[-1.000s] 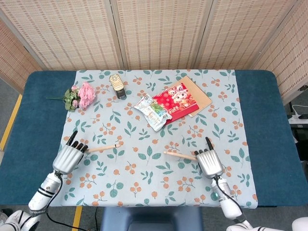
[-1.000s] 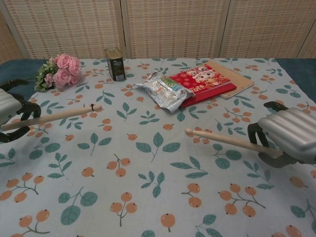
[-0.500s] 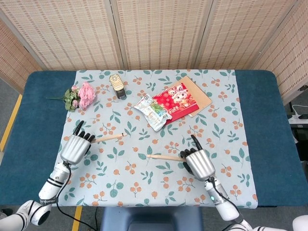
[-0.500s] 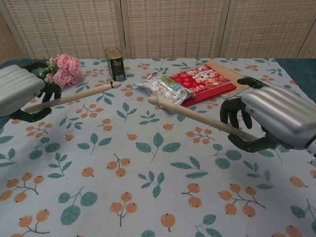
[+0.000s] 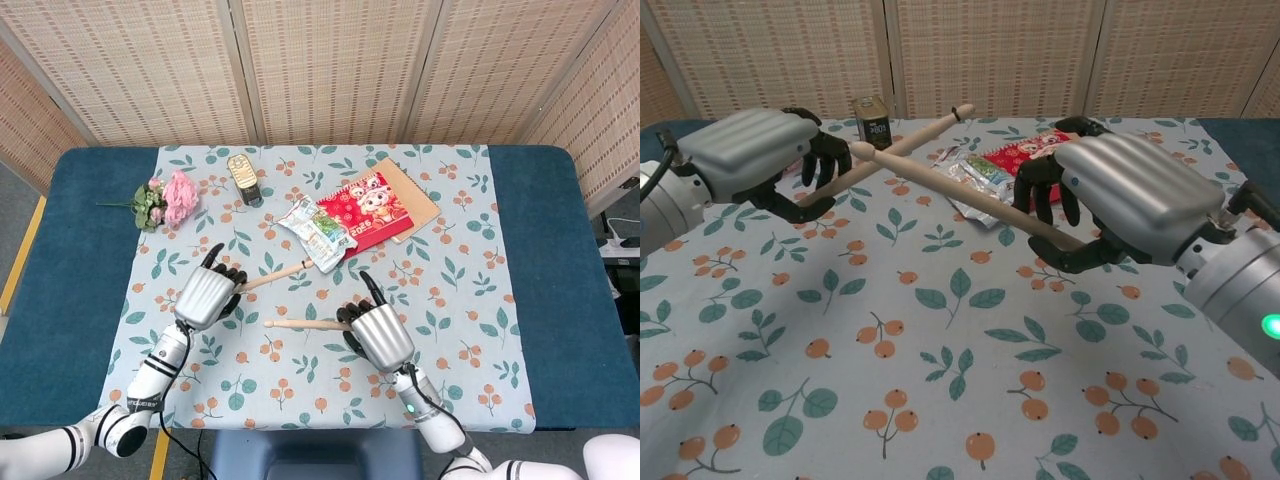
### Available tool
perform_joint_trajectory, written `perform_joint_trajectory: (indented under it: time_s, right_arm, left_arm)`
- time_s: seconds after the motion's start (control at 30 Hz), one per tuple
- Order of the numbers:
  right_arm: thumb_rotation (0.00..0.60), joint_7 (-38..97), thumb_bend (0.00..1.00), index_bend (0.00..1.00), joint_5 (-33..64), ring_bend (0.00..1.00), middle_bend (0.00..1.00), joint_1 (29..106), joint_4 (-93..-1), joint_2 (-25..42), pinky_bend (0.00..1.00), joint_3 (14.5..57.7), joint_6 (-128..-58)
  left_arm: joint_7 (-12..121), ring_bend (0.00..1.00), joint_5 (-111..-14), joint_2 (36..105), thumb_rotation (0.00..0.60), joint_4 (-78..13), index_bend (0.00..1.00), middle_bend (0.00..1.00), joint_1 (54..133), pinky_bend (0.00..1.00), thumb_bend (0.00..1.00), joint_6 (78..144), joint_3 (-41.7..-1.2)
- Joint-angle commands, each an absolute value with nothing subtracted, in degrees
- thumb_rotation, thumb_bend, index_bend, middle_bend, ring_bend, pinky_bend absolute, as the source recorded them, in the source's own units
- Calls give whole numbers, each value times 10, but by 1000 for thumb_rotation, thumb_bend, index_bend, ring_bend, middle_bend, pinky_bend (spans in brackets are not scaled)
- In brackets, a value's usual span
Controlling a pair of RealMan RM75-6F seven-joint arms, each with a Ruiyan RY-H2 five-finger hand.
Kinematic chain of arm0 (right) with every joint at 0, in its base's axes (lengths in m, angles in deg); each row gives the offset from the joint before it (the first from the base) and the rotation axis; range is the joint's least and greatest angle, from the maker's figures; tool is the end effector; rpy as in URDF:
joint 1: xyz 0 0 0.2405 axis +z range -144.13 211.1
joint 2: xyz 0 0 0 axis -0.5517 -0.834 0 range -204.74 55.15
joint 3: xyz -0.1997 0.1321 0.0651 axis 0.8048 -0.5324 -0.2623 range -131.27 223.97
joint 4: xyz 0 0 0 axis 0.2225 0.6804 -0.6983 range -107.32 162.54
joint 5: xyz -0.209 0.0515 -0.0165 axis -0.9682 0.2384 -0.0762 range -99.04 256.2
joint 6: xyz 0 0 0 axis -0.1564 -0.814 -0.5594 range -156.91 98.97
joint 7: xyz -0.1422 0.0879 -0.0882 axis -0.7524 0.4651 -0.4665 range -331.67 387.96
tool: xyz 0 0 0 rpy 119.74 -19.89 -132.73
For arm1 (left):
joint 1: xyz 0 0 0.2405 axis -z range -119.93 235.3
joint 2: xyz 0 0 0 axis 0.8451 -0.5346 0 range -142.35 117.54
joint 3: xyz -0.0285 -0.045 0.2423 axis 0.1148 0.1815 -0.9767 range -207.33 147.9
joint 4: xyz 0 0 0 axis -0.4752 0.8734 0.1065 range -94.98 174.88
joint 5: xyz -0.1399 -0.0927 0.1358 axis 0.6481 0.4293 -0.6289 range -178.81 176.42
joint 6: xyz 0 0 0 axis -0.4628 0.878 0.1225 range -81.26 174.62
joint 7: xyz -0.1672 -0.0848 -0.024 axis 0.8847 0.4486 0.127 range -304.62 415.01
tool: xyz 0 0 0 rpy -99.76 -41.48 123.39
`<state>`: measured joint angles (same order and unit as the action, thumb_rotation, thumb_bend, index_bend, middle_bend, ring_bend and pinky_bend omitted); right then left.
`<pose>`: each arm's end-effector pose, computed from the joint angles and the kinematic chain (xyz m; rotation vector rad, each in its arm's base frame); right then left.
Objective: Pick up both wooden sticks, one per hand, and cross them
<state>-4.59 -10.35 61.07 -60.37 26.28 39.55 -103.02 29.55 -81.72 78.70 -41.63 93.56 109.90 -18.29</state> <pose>-0.0872 -0.2848 -0.0492 1.7843 -0.6284 1.1798 -0.1253 0.3638 -0.0205 -1.8489 -0.5908 -0.9970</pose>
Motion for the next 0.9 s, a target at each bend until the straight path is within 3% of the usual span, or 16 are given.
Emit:
perform_joint_trajectory:
  time_s: [0.03,0.47,0.9]
  right_arm:
    - [600,-54,475,995,-95,580,877,614,-604,269,25,389,-1026]
    - [600,-62,476,995,-54,587,877,618,-583,284,25,355,-1032]
    - [600,-64,475,995,-33,587,876,621,-576,281,27,350,-1032]
  left_arm:
    - [279,500,-796,777,600,-451,871,888,944,135,512,1091,-173]
    - [251,500,-797,769,600,-492,871,889,937,135,512,1105,-206]
    - [255,500,-807,773,600,-489,871,892,940,134,512,1116,-219]
